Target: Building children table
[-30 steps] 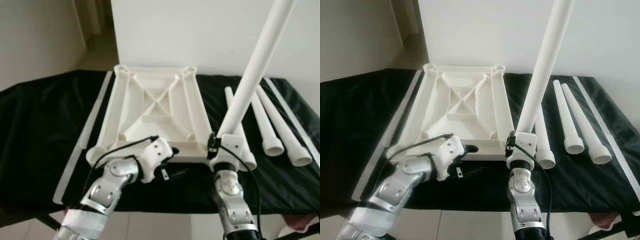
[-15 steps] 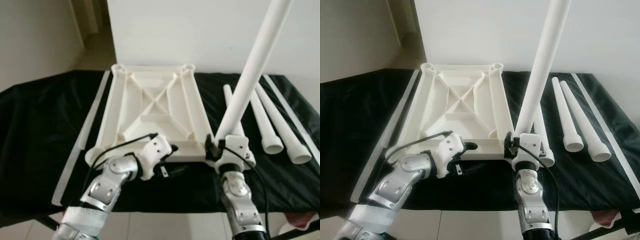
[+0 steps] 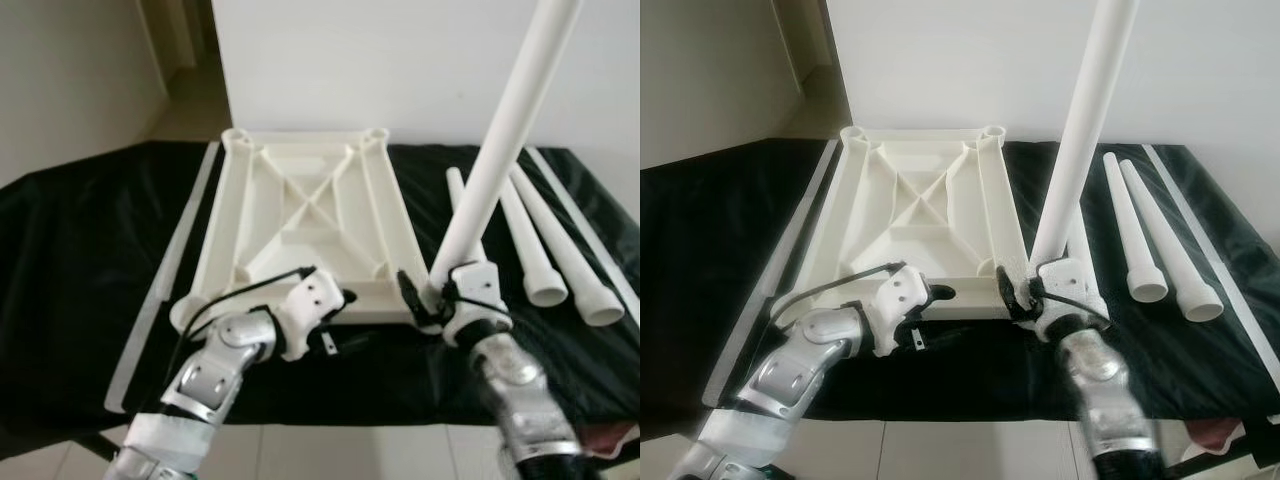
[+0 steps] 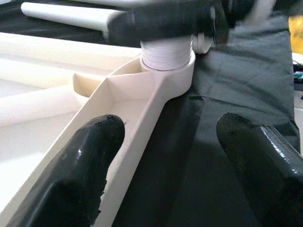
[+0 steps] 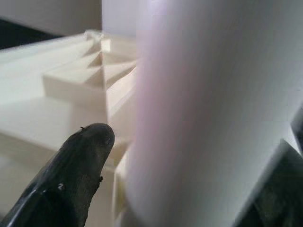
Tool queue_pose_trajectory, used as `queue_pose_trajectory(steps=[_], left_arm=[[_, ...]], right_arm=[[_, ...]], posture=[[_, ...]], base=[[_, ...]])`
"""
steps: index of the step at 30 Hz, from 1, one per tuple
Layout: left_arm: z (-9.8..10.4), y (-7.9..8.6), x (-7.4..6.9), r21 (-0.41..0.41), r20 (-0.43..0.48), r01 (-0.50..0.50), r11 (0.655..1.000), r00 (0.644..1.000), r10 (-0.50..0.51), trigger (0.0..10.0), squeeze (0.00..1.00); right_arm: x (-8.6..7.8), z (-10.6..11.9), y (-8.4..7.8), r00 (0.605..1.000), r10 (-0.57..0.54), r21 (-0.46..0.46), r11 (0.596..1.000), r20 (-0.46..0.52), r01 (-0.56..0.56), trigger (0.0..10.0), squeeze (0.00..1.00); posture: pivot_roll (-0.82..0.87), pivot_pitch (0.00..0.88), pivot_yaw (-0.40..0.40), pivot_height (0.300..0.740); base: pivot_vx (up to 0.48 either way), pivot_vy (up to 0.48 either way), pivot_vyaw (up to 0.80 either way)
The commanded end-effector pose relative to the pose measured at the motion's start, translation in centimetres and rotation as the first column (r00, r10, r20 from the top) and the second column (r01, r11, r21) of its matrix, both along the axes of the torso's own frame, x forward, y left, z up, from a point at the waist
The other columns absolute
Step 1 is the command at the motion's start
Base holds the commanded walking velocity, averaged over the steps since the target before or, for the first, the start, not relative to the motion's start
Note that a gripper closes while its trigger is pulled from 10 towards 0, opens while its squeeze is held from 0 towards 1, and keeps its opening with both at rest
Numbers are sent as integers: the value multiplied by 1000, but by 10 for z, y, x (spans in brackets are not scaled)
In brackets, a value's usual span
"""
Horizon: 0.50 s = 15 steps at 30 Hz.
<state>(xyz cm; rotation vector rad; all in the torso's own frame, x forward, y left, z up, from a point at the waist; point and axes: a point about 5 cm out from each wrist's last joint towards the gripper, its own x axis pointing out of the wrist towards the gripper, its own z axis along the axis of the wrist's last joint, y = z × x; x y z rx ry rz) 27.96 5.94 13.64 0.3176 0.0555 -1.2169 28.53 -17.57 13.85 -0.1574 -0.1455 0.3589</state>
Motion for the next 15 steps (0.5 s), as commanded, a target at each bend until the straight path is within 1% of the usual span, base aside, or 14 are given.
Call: queue_pose_trajectory(steps=[1, 3, 6, 8, 14, 15], left_arm=[[-4, -3, -7, 3, -26, 36, 999, 999, -36, 10000, 0], [-6, -5, -10, 2, -28, 41, 999, 999, -41, 10000, 0], [-5, -6, -11, 1, -28, 42, 999, 999, -42, 10000, 0], [-5, -6, -10, 0, -25, 41, 999, 999, -41, 10000, 0], [-5, -6, -10, 3, -21, 40, 999, 999, -40, 10000, 0], [-4, -5, -9, 5, -18, 39, 999, 999, -39, 10000, 0]], right_arm=[[0, -7, -1, 997, 67, -9, 998, -43, -67, 10000, 0], [1, -7, -6, 992, 114, -51, 992, -51, -117, 10000, 0], [1, -7, -8, 988, 143, -68, 987, -63, -147, 10000, 0], [2, -9, -11, 977, 192, -108, 974, -92, -201, 10000, 0], [5, -10, -15, 965, 231, -145, 958, -120, -247, 9882, 0], [6, -11, -17, 962, 241, -148, 954, -127, -259, 4588, 0]], posture=[[-5, 0, 14, 740], [0, 0, 10, 740], [0, 0, 10, 740], [7, 0, 8, 740], [10, 0, 7, 740], [14, 0, 5, 740]], base=[[0, 0, 0], [0, 0, 0], [0, 0, 0], [0, 0, 0], [0, 0, 0], [0, 0, 0]])
